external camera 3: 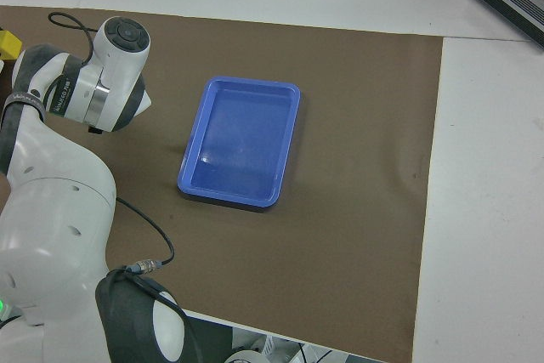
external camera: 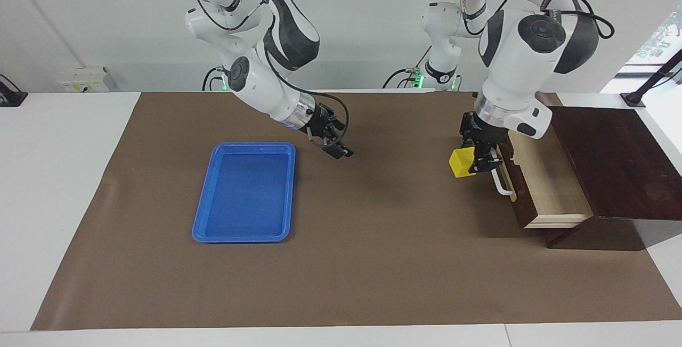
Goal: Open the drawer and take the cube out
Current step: 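Lift the cube with the left gripper while the right gripper reaches toward it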
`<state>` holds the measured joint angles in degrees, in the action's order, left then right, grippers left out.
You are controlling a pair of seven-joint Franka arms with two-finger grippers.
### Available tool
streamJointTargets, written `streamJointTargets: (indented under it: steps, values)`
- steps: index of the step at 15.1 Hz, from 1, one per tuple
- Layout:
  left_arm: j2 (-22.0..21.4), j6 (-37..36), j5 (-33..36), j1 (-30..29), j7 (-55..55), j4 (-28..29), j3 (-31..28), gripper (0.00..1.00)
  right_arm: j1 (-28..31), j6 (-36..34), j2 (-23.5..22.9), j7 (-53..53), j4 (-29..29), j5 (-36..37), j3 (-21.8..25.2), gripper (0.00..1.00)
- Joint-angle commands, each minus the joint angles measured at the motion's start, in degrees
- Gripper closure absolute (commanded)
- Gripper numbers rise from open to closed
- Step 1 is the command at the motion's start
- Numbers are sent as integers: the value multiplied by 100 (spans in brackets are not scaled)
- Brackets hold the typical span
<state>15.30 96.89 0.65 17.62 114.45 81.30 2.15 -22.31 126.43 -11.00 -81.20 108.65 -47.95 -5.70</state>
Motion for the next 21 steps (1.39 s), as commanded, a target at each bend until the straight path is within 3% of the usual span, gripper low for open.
streamJointTargets:
  steps: [1, 5, 10, 18, 21]
  values:
    - [105, -188, -127, 311, 454, -185, -84, 100, -151, 347, -367, -63, -185, -328, 16, 0]
    - [131, -153, -144, 549, 780, -150, -75, 100, -283, 548, -1218, -606, -1211, -400, 16, 0]
    - [131, -65, -162, 664, 859, -150, -66, 100, -467, 523, -1800, -844, -2144, -268, 16, 0]
    - [79, 110, -153, 831, 1000, 70, -66, 100, -696, 409, -1880, -1239, -2339, 13, 16, 0]
    - [79, 137, -153, 883, 1000, 123, -66, 100, -670, 147, -2011, -1469, -2725, 110, 16, 0]
